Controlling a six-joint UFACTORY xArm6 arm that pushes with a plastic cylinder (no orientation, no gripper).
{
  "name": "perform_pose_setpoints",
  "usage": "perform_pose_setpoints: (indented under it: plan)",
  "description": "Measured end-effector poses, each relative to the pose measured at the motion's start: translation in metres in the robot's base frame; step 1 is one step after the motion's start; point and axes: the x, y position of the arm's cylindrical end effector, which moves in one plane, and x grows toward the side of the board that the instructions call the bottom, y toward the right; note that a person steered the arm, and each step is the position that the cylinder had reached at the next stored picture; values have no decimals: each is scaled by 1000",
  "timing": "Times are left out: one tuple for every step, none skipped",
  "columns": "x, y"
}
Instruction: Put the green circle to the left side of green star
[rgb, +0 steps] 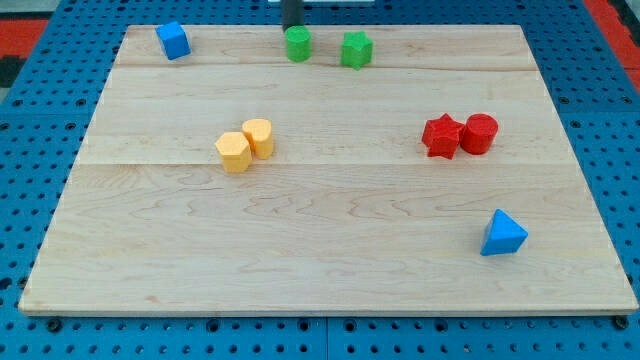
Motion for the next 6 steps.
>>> perform_pose_setpoints:
  plan:
    - [7, -27]
    - [15, 52]
    - [4, 31]
    - [-1, -14]
    - [-1, -51]
    - [-1, -79]
